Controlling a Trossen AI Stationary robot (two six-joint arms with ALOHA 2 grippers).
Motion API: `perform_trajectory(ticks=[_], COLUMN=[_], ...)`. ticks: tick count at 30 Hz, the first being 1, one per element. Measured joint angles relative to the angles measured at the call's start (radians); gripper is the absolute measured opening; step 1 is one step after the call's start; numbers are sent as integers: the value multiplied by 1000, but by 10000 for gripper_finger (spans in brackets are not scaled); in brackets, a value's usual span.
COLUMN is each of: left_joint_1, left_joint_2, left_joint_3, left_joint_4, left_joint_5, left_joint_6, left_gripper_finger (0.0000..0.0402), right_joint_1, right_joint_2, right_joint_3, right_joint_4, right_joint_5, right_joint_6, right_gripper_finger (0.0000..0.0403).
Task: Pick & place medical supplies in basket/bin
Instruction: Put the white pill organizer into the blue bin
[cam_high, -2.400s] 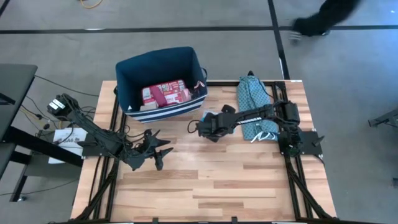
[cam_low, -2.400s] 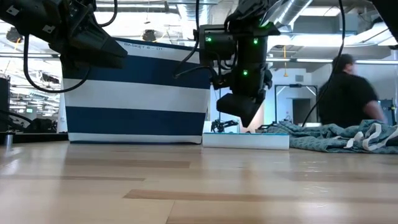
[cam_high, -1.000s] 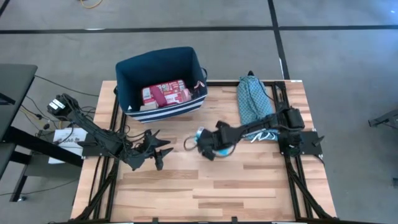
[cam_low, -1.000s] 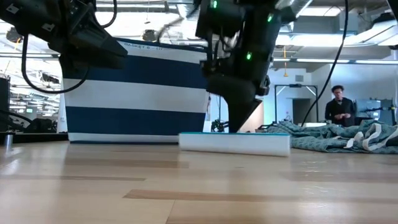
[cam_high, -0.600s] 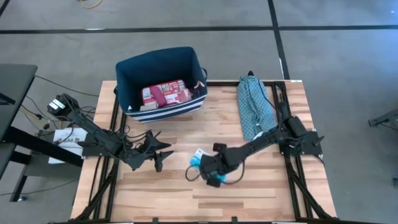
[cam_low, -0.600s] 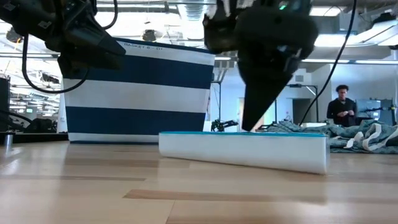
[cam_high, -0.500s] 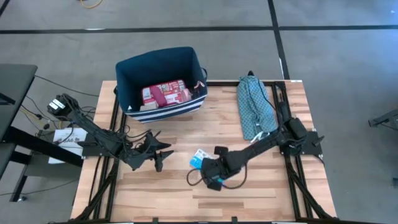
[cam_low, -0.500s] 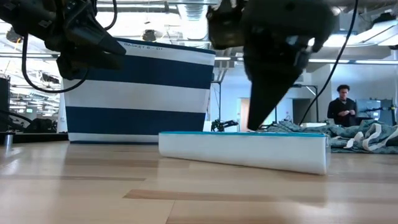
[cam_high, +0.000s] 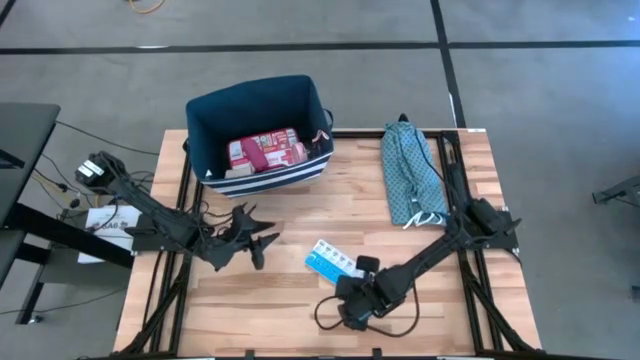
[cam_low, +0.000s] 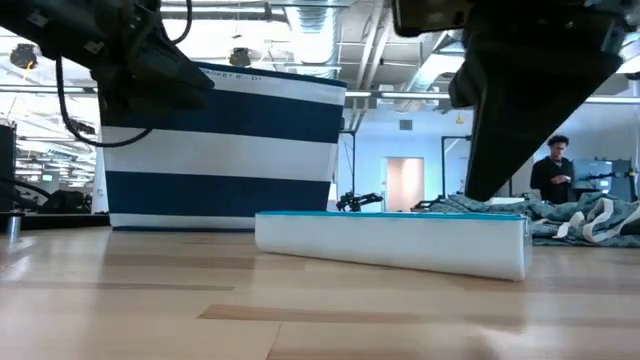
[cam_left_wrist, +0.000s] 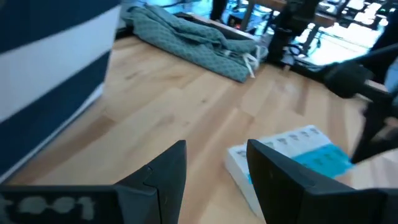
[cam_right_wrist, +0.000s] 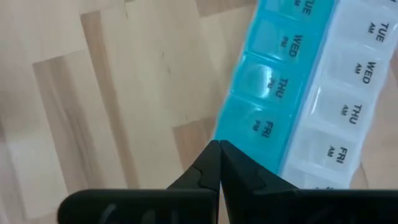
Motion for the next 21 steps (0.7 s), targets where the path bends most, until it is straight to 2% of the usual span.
perform_trajectory(ticks=[3, 5, 9, 16, 21], left_joint_1=[41, 74, 108, 108, 121], left_joint_2=[0, 0, 41, 279, 429], left_joint_3=[0, 0, 0, 25, 146], left_joint_4=[18, 49, 133, 439, 426], left_joint_5=[21, 92, 203, 329, 343], left_joint_6=[-64, -130, -97, 30, 117], left_gripper_finger=[157, 155, 137, 69, 7], right_joint_1=[13, 15, 13, 11, 4], right_joint_2=[-1, -1, -4, -5, -6], right_joint_3=[-11, -25, -38, -39, -38], right_joint_4=[3, 1, -2, -31, -110], right_joint_5=[34, 42, 24, 31, 24], right_joint_6=[6, 23, 93, 111, 137], right_gripper_finger=[0, 0, 0, 0, 0])
